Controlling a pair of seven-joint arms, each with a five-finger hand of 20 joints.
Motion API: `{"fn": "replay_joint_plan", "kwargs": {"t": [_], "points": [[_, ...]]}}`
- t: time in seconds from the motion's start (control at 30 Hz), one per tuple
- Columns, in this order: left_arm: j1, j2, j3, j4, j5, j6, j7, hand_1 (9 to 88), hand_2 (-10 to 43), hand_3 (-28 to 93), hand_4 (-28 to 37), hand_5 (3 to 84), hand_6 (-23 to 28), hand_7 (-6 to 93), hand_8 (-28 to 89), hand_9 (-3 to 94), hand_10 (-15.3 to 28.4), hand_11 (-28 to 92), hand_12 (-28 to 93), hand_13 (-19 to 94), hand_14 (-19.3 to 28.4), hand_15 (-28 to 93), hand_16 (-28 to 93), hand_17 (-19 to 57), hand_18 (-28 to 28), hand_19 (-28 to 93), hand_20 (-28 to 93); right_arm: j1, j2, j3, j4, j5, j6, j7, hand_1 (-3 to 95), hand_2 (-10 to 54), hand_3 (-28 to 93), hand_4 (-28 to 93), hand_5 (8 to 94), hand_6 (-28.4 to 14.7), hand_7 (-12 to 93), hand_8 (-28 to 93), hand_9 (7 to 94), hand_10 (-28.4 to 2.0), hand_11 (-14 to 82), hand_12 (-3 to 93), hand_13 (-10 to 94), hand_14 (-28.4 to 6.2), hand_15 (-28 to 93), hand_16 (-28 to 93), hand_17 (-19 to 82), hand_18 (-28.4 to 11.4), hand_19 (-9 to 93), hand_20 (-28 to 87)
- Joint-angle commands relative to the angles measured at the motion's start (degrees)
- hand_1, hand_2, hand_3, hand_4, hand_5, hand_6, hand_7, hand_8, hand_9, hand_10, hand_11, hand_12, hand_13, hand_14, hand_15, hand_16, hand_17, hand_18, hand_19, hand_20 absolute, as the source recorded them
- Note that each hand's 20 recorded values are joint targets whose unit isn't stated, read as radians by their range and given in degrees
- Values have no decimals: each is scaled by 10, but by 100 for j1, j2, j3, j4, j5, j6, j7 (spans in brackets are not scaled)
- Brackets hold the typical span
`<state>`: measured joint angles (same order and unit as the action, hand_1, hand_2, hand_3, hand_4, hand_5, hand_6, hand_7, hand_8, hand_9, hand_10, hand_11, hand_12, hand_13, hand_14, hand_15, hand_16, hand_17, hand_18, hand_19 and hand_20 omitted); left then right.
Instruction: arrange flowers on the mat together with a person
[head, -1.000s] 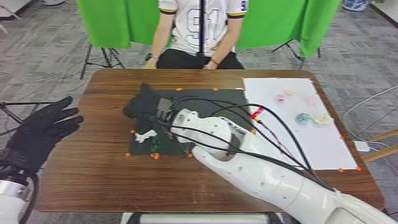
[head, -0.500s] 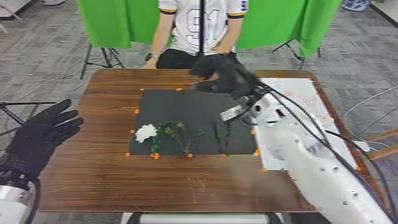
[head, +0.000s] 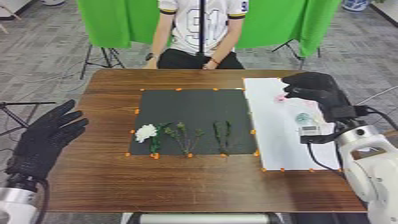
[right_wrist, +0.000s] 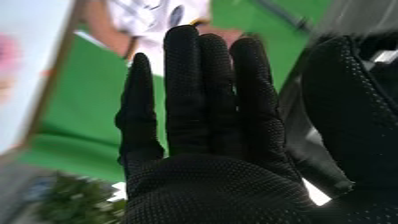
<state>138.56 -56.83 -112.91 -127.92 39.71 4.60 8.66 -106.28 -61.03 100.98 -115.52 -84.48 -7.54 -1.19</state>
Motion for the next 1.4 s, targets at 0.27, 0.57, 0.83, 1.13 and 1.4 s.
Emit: {"fn": "replay_joint_plan", "kwargs": {"t": [0.27, 0.57, 0.83, 1.13, 1.4], "points": [[-99, -246, 167, 110, 77, -142, -84, 263, 1, 710, -241, 341, 46, 157, -80, 309, 133, 205, 193, 250, 157, 332, 25, -71, 231, 485, 156, -1791, -1123, 787, -439, 1118, 46, 162, 295, -37, 845, -220, 517, -10, 302, -145, 537, -127, 295, 269, 473, -101, 477, 246, 166, -189, 559, 376], [-171, -201, 270, 180, 73, -144, -150, 265, 3, 709, -243, 341, 46, 158, -80, 308, 131, 205, 193, 251, 157, 331, 24, -70, 230, 484, 156, -1836, -1334, 792, -491, 1194, 41, 32, 292, -46, 850, -219, 517, -10, 302, -144, 537, -127, 295, 269, 471, -102, 478, 243, 165, -190, 559, 373], [-346, -2, 334, 220, 164, -116, -279, 266, 4, 707, -242, 336, 44, 158, -81, 306, 131, 204, 193, 250, 156, 332, 25, -70, 230, 485, 155, -1721, -1340, 741, -504, 1434, 39, -61, 291, -46, 849, -221, 516, -10, 302, -144, 538, -129, 295, 270, 470, -101, 479, 242, 163, -190, 557, 369], [-342, -98, 448, 218, 194, -22, -217, 266, 4, 707, -240, 336, 43, 161, -82, 306, 130, 204, 193, 251, 156, 333, 24, -70, 230, 485, 155, -1649, -1353, 639, -415, 1421, -37, 147, 291, -47, 849, -221, 515, -10, 302, -143, 537, -128, 293, 269, 470, -101, 478, 242, 162, -190, 557, 367], [-193, -156, 329, 170, 205, -50, -210, 266, 4, 709, -240, 336, 44, 160, -82, 299, 127, 203, 195, 251, 157, 335, 24, -71, 230, 486, 155, -1565, -1431, 524, -373, 1315, -78, 185, 293, -47, 848, -221, 516, -12, 302, -143, 538, -129, 293, 270, 468, -102, 478, 242, 162, -190, 556, 366]]}}
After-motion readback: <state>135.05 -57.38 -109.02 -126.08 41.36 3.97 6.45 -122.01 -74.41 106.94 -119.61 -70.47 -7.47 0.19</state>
